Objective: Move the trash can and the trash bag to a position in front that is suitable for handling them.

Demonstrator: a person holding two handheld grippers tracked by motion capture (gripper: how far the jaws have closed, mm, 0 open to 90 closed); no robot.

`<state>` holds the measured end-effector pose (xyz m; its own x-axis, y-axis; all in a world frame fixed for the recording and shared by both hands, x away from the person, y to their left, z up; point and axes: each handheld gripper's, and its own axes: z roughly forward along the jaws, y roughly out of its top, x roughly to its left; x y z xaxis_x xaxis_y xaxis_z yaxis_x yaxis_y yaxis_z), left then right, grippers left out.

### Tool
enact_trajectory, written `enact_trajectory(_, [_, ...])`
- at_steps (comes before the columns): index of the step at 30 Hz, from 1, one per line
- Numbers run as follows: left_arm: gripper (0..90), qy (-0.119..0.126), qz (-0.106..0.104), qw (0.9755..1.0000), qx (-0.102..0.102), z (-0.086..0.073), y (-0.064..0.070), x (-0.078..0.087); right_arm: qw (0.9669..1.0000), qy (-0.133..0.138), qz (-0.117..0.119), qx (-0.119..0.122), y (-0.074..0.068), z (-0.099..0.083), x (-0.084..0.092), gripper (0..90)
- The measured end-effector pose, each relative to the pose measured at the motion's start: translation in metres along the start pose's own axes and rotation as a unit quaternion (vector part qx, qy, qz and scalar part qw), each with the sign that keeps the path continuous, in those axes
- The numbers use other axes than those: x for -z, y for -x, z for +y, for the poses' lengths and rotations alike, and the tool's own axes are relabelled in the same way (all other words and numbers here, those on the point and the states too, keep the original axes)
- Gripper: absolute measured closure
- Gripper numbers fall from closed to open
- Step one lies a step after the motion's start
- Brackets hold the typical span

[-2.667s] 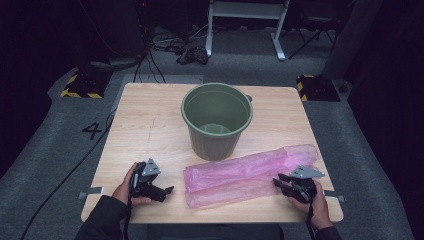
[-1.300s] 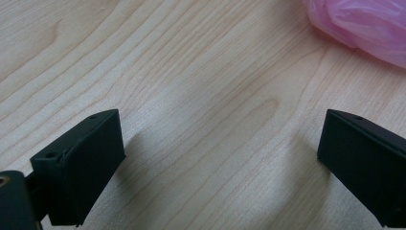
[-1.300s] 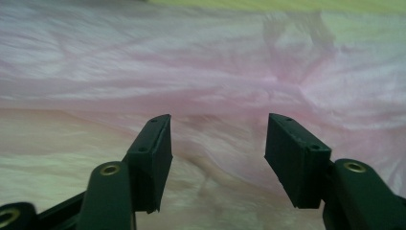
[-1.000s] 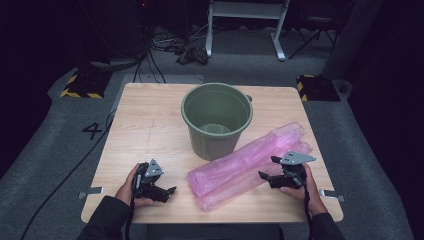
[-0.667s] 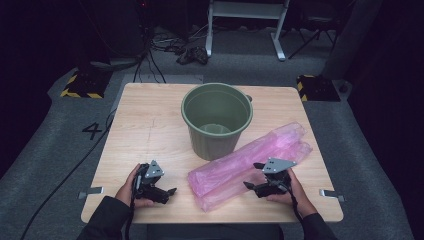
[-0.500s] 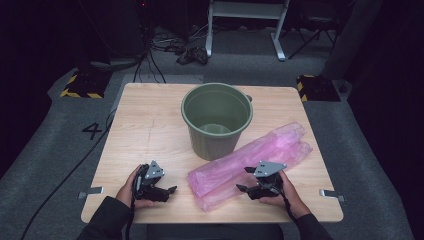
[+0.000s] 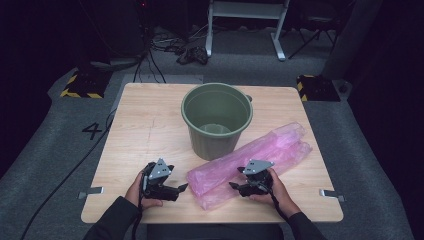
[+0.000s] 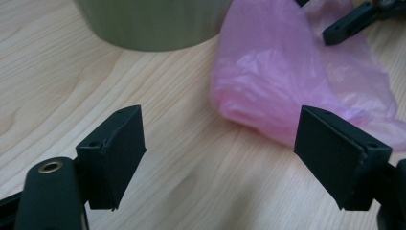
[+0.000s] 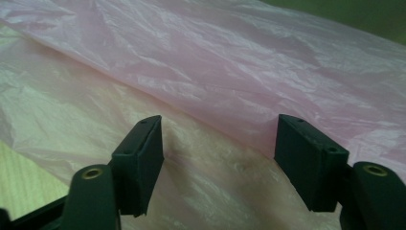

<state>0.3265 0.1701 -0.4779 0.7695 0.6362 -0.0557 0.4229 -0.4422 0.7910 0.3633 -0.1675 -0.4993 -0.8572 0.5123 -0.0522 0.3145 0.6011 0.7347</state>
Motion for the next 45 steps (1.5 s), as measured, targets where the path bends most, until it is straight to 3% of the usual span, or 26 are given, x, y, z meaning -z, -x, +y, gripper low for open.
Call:
enact_trajectory(9, [20.2,-0.029,-0.011,0.9993,-0.022,0.007,0.017,-0.028,0.9998,0.000,-0.010,-0.015,-0.001,0.005,-0.007,31.5])
enact_trajectory(14, [25.7,-0.053,0.005,0.9978,-0.039,0.008,0.019,-0.042,0.9998,0.002,-0.007,-0.018,0.000,0.004,-0.005,26.6])
enact_trajectory(16, [27.5,-0.062,0.018,0.9970,-0.044,0.008,0.018,-0.046,0.9999,0.006,-0.005,-0.014,0.001,0.004,-0.001,25.9])
enact_trajectory(19, [29.0,-0.061,0.010,0.9975,-0.035,0.007,0.014,-0.047,0.9997,0.016,-0.002,-0.015,0.004,0.002,0.008,24.4])
enact_trajectory(22, [28.9,-0.059,0.015,0.9972,-0.045,0.007,0.013,-0.046,0.9995,0.030,-0.006,-0.012,0.009,-0.001,0.024,22.3])
enact_trajectory(28, [28.8,-0.059,0.020,0.9972,-0.041,0.007,0.002,-0.045,0.9993,0.031,-0.016,0.015,0.011,-0.013,0.047,17.8])
enact_trajectory(35, [28.7,-0.059,0.044,0.9967,-0.035,0.006,-0.009,-0.042,0.9997,-0.003,-0.011,0.020,0.012,-0.028,0.044,17.1])
enact_trajectory(41, [28.2,-0.060,0.046,0.9968,-0.026,0.004,-0.016,-0.040,0.9993,0.000,-0.020,0.030,0.009,-0.027,0.042,16.4])
enact_trajectory(45, [27.3,-0.060,0.037,0.9973,-0.021,0.004,-0.021,-0.040,0.9988,0.003,-0.040,0.029,0.010,-0.023,0.037,16.4])
